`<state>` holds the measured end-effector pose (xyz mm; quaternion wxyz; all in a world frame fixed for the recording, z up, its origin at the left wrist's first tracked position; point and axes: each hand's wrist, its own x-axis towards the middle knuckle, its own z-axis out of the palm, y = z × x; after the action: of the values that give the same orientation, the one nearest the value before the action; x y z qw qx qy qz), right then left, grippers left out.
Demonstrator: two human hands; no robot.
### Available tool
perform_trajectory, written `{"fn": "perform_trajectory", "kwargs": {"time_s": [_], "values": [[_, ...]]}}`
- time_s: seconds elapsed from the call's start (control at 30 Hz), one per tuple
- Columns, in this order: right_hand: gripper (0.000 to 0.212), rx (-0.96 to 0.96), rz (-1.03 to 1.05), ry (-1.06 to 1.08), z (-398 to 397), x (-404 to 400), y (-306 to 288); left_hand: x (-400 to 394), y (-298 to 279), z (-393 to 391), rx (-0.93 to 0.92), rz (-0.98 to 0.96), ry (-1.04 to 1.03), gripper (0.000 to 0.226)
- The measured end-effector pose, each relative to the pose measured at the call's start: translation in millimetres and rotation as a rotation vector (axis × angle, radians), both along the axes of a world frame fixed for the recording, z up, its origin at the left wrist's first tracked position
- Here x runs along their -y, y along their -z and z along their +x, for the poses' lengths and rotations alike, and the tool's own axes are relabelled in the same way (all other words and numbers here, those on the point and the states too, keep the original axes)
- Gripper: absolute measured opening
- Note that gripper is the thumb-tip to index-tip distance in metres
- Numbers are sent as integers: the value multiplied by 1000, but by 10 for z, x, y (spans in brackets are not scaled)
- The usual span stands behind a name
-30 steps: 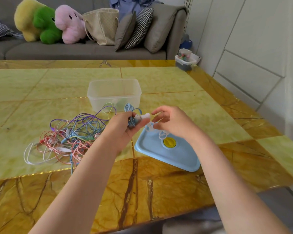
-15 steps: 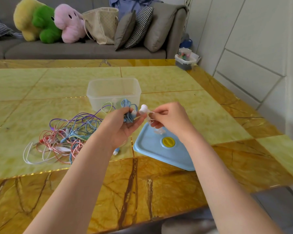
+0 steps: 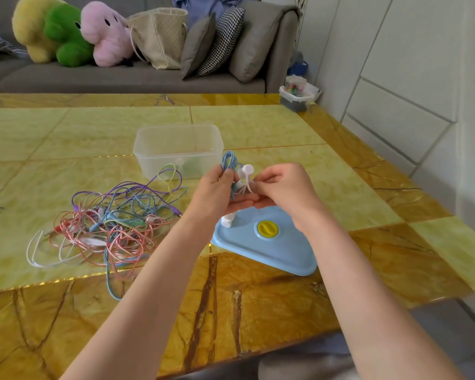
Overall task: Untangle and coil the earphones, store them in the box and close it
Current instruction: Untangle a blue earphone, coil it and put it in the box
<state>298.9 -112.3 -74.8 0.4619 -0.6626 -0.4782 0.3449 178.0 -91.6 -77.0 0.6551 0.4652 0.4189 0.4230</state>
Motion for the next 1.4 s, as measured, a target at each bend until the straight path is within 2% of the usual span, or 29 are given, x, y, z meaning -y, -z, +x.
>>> {"fn": "perform_trajectory", "kwargs": {"time_s": [0.17, 0.3, 0.37, 0.6, 0.73, 0.83, 0.9, 0.97, 1.03, 1.07, 1.13, 1.2, 1.3, 1.37, 1.4], "values": [[14, -246, 28, 91, 61, 37, -68, -60, 56, 80, -116, 103, -48, 27], [17, -571, -3, 189, 137, 30, -119, -78, 103, 240, -126, 166, -68, 27], [18, -634, 11, 226, 211, 29, -144, -103, 125, 265, -134, 157, -77, 28], [14, -412, 105, 237, 452, 136, -143, -177, 100, 178, -88, 139, -87, 28], [12, -268, 99, 219, 453, 173, -125, -166, 117, 281, -248, 197, 11, 28], [9, -241, 106, 202, 449, 185, -119, -181, 120, 314, -390, 239, 37, 28], [7, -257, 127, 191, 445, 189, -137, -149, 86, 299, -518, 367, -20, 29], [7, -264, 164, 168, 422, 196, -170, -99, 30, 270, -674, 589, -137, 27], [5, -300, 229, 131, 374, 205, -214, -31, -51, 260, -715, 694, -238, 24], [4, -330, 271, 108, 338, 209, -242, -5, -89, 268, -693, 671, -214, 25], [5, -300, 347, 60, 245, 199, -287, 57, -140, 293, -576, 498, -49, 28], [3, -70, 371, 12, 122, 176, -302, 147, -163, 294, -434, 298, 114, 30], [6, 272, 276, -41, -32, 123, -220, 231, -152, 203, -315, 178, 173, 27], [12, 323, 206, -54, -87, 123, -203, 244, -153, 120, -223, 117, 172, 28], [17, 273, 191, -75, -113, 135, -216, 242, -158, 78, -183, 91, 178, 28]]}}
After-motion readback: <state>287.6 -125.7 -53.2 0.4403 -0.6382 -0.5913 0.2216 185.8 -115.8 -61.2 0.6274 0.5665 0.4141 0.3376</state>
